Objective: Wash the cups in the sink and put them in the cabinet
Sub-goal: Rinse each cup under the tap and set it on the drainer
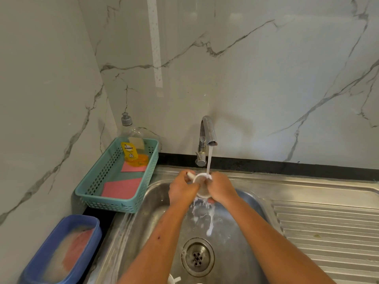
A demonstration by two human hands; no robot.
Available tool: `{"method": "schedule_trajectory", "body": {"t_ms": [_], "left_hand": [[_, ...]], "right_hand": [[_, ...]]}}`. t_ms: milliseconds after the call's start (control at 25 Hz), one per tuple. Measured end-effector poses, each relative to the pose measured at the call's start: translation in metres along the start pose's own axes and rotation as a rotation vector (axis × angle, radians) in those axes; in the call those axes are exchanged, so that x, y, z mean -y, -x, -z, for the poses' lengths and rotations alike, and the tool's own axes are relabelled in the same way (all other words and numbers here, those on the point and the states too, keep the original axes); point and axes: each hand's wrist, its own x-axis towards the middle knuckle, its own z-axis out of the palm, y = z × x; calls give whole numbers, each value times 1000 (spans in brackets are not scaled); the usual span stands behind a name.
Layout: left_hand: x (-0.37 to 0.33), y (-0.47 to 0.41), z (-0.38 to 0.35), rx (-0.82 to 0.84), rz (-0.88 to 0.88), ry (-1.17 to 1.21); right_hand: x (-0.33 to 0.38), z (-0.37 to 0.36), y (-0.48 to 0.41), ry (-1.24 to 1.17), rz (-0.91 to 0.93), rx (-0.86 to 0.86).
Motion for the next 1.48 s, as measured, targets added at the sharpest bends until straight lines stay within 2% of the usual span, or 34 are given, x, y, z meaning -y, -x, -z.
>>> {"method": "schedule_trajectory", "body": {"t_ms": [80,160,240,280,360,440,520,600,720,920,1040,1160,1280,1360,1480], "left_hand": [[-2,9,-8,9,-72,67],[-9,15,-18,51,-104,68],[-18,12,-19,53,-43,46],[-19,8,-16,94,2,37],[-17,5,-9,257,69,17],[-11,6,-5,348,68,-52],[-5,5,-1,344,63,-72],[-1,-1,4,276,91,-41],[6,-4,10,181,168,132],[11,6,16,287,363,588],[12,6,16,370,487,839],[14,5,5,415,441,934],[16,-1,-4,274,326,903],[16,-2,-4,235,303,937],[13,-1,-6,187,344,969]], "right_hand": [[2,-2,6,-534,-271,49],[3,-3,12,-724,-380,131],[6,-3,17,-615,-357,132],[5,-3,16,-398,-256,72],[-3,0,10,77,98,-116],[-8,4,6,169,432,-132],[-9,10,3,123,596,-38],[-10,15,0,70,604,31],[-5,21,-1,-54,500,126],[3,32,-1,-324,233,233],[1,32,-3,-340,189,166],[6,25,-1,-427,140,75],[10,23,3,-624,93,162],[11,26,3,-569,127,155],[16,22,-1,-199,239,-54]]}}
